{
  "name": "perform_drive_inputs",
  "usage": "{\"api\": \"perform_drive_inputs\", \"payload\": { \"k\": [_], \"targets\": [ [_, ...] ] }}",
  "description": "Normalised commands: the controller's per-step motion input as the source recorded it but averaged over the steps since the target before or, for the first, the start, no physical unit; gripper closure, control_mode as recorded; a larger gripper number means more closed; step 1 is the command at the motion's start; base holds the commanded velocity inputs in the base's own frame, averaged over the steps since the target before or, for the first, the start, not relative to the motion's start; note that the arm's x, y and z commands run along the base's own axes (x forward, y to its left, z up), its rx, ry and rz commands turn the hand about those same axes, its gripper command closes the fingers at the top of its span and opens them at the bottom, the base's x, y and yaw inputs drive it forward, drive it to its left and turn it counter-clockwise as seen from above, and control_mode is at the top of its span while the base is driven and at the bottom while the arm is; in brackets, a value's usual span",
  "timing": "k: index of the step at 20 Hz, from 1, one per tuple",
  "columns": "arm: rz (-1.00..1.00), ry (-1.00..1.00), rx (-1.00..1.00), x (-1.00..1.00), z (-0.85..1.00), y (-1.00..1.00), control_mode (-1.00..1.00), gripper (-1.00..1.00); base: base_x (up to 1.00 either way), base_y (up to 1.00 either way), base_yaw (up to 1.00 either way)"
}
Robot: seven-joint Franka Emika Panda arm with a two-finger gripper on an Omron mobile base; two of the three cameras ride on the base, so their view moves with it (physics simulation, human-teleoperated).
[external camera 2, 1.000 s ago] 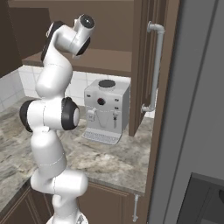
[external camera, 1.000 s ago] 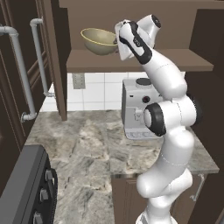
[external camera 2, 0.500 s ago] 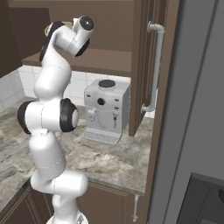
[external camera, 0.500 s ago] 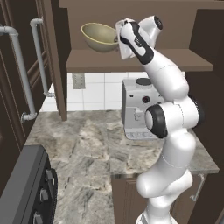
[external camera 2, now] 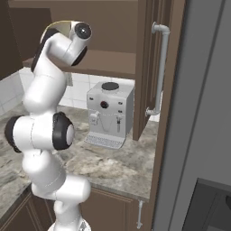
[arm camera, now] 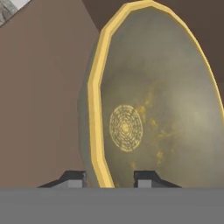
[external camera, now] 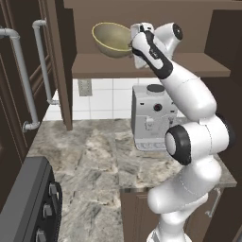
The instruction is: Pick up the bowls from the cabinet and place each bowl in front of a stool on the dining counter.
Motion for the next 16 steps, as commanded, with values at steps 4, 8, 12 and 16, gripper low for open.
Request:
{"api": "perform_drive_inputs", "payload": {
  "k": [4,8,12,16],
  "targets": [
    [-0.18,-0.03,0.00,-0.61,0.04,0.00,-1.00,1.00,0.00,0.00,0.00],
    [-0.23,0.00,0.00,-0.90,0.20,0.00,-1.00,1.00,0.00,0.00,0.00],
    [-0.28,0.12,0.00,-0.92,0.50,0.00,-1.00,1.00,0.00,0.00,0.00],
    [-0.21,0.18,0.01,-0.77,0.37,0.00,-1.00,1.00,0.00,0.00,0.00]
  ]
}}
